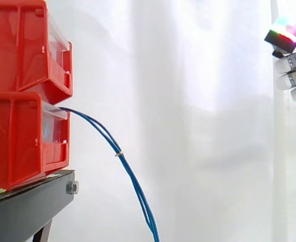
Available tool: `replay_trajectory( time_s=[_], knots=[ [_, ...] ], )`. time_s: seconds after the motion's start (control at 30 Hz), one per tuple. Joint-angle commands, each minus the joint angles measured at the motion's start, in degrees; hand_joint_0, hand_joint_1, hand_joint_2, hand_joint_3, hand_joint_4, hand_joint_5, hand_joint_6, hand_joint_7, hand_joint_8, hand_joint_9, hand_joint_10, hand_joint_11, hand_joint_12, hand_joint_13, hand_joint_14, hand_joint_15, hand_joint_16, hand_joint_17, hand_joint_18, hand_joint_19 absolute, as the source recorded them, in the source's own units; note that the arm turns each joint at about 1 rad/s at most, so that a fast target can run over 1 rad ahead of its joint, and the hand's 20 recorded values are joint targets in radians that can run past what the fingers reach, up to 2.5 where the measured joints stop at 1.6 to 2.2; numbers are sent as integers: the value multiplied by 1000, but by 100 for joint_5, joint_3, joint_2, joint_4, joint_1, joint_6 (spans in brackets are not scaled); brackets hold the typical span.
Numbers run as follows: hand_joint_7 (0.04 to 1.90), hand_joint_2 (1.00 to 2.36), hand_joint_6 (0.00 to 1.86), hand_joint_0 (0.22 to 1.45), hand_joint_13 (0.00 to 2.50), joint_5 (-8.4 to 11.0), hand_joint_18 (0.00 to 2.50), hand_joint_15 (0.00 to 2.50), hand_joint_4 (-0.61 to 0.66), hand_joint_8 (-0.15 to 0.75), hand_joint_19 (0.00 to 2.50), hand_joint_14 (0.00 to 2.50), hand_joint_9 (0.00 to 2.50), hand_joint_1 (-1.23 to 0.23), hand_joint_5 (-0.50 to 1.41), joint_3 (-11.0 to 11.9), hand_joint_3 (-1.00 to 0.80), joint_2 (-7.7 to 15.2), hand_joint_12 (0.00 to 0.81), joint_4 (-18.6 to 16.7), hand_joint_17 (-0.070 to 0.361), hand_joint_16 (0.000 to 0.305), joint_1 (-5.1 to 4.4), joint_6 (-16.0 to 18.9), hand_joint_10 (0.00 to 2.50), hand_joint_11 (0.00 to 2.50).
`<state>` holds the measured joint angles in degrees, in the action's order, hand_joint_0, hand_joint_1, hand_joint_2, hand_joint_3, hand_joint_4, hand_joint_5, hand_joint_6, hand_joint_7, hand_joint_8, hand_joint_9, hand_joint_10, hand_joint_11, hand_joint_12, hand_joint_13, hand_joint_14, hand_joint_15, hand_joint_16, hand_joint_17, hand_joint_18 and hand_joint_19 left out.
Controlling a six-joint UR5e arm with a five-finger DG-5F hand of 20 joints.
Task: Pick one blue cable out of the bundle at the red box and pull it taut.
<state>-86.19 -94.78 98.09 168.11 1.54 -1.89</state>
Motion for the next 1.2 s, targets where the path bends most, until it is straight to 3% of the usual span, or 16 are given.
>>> replay_trajectory(
  time_s=[0.0,0.33,0.53,0.73,0.83,0.97,1.0,1.03,1.1,1.17],
  knots=[
    [615,1000,501,434,341,-3,135,106,156,256,104,4,373,-667,-243,-5,-500,131,311,-129,128,57,-49,22,0,0],
    [614,1000,501,441,381,-3,205,127,155,254,153,4,379,-664,-245,-5,-500,325,310,-384,125,55,-93,66,1,27],
    [618,1000,501,443,376,-12,205,130,156,254,160,5,377,-662,-245,-5,-500,685,313,-630,124,55,-93,260,0,27],
    [617,1000,501,444,376,24,214,134,166,255,165,4,378,-660,-241,-5,-500,887,314,-946,123,55,-119,321,0,26],
    [621,1000,501,445,374,15,214,131,174,257,170,4,383,-663,-239,-5,-500,1054,313,-981,123,55,-128,304,0,29],
    [622,1000,501,448,335,120,183,125,181,257,158,4,375,-673,-235,-5,-500,1520,323,-1104,122,54,-137,321,2,33],
    [625,1000,501,447,312,120,165,117,193,257,149,4,370,-674,-231,-5,-500,1520,326,-1104,122,54,-137,321,0,33],
    [627,1000,501,444,227,138,70,96,199,258,137,2,352,-679,-229,-5,-500,1731,334,-1307,126,56,-145,339,0,50],
    [633,1000,501,440,181,147,9,81,204,260,97,2,322,-698,-225,4,-500,1836,335,-1500,127,56,-154,356,0,33],
    [639,1000,501,440,153,261,0,74,207,258,77,0,306,-707,-222,4,-500,2074,339,-2045,126,56,-198,339,0,22]
  ],
)
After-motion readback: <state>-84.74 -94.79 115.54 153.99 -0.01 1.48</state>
